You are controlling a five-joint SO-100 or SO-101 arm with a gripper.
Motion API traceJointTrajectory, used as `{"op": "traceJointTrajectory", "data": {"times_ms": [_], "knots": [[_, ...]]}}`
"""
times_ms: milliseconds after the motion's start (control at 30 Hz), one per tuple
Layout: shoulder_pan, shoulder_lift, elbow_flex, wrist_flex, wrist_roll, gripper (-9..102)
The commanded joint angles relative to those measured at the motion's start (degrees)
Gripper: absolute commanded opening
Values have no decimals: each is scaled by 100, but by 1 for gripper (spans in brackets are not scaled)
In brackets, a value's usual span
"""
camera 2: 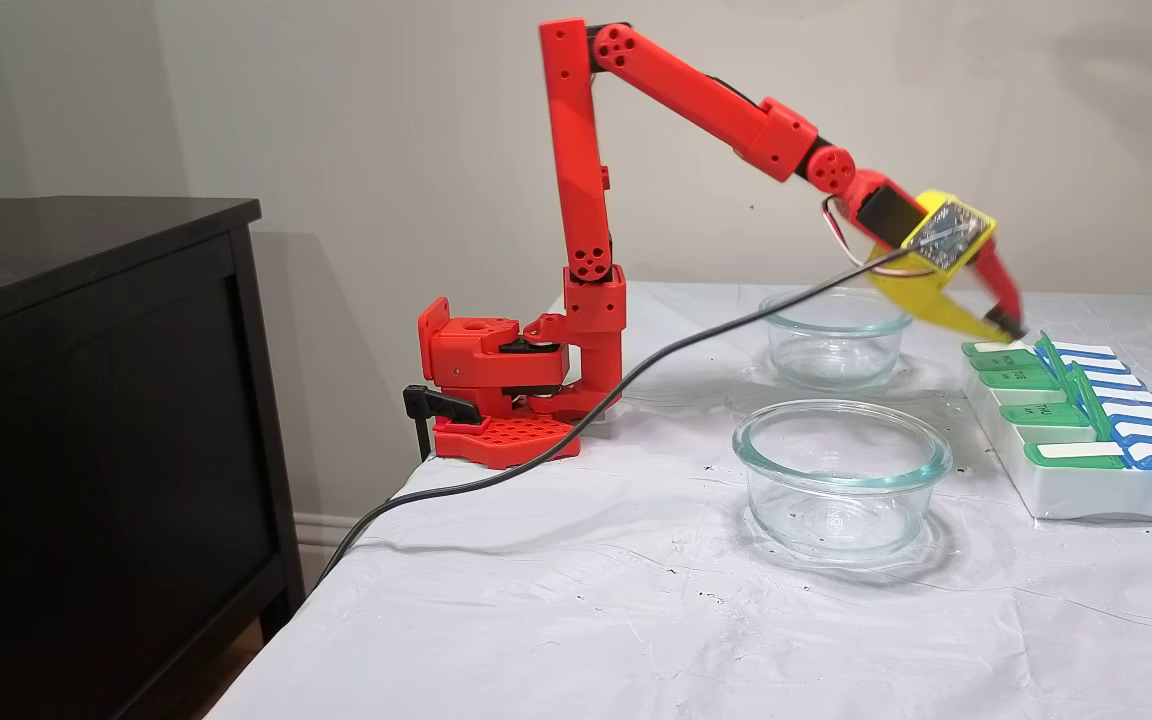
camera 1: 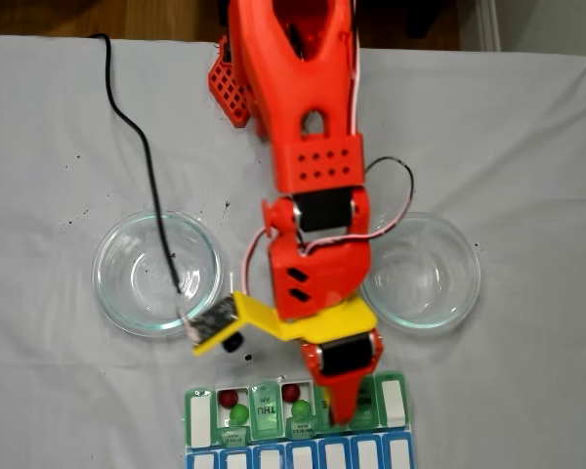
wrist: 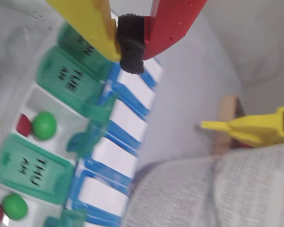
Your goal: Sort medicines into box.
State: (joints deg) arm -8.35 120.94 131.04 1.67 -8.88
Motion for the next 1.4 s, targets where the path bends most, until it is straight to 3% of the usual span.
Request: {"op": "traceJointTrajectory", "data": {"times_ms": [0, 167, 333, 600, 1133, 1367], "knots": [[281, 932, -79, -352, 79, 0], [325, 659, -62, -475, 132, 0], [545, 281, -378, 343, 782, 0], [756, -325, -598, -316, 1169, 0], [694, 378, -501, -255, 536, 0], [712, 404, -483, -659, 185, 0]]}}
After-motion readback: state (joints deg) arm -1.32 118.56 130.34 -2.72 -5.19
